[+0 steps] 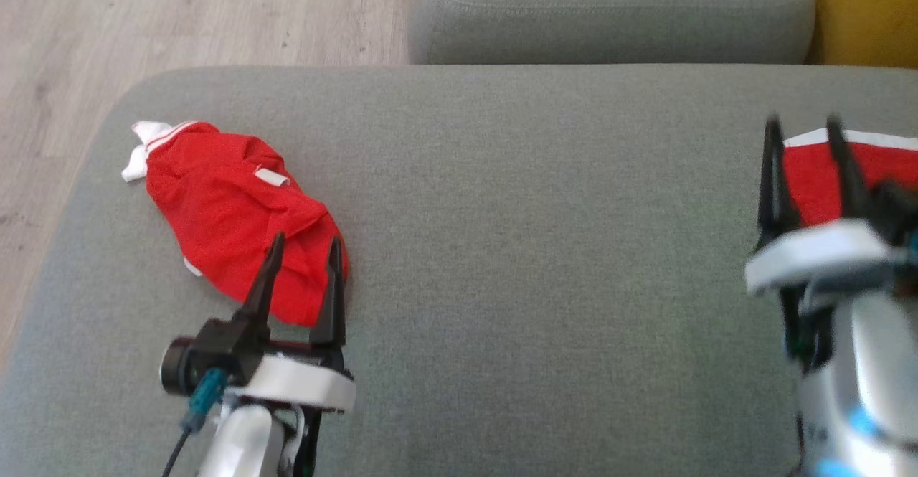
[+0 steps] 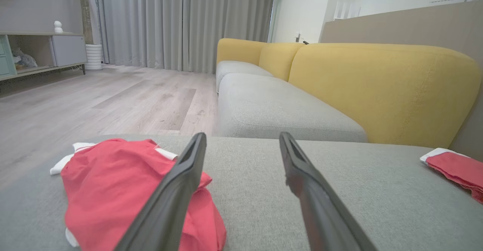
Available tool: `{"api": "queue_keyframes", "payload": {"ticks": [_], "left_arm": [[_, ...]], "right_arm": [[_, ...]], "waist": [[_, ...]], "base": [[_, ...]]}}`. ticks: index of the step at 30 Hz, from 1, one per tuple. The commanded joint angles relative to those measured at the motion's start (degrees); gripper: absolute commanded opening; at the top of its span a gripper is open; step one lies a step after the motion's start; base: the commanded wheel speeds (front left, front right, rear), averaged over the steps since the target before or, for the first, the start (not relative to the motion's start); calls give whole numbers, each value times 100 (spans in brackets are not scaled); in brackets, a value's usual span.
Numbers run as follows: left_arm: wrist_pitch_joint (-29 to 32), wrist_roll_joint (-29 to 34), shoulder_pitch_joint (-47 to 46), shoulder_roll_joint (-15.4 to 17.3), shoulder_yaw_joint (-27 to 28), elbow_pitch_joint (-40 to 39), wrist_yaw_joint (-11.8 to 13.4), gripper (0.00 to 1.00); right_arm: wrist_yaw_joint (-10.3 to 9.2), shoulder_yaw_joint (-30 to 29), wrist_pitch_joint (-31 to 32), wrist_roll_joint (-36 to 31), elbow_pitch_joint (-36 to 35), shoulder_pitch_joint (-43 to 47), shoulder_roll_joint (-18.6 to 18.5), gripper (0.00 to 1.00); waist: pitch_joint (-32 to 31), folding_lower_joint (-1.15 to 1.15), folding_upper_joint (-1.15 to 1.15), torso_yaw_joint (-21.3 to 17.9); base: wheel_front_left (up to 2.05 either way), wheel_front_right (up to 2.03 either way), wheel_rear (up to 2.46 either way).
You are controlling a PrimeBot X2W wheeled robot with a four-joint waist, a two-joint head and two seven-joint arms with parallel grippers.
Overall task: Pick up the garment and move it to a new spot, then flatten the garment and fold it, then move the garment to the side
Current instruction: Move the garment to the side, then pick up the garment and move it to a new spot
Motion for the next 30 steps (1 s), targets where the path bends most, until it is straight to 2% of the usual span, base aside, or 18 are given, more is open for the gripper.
{"api": "queue_keyframes", "payload": {"ticks": [1,4,7,17,25,30], "left_arm": [[-46,-52,-99,30,226,-189,22,100],[-46,-111,12,30,266,-106,9,100],[-46,-76,96,30,312,-75,-12,100],[-46,-99,234,30,338,-84,7,100],[-46,-126,140,30,206,-45,59,100],[-46,-90,177,30,187,-1,85,100]], "right_arm": [[-11,248,-170,252,-138,37,49,100],[-11,431,-470,687,74,530,53,100],[-11,532,-662,839,252,857,54,100],[-11,689,-856,834,459,1049,55,100],[-11,921,-893,970,396,1105,55,100],[-11,1104,-907,1084,358,1239,55,100]], "waist": [[-46,1,0,13],[-84,1,0,-6],[-114,1,0,-37],[-157,1,0,-95],[-198,1,0,153],[-289,1,0,546]], "base": [[0,0,0],[0,0,0],[0,0,0],[0,0,0],[0,0,0],[0,0,0]]}}
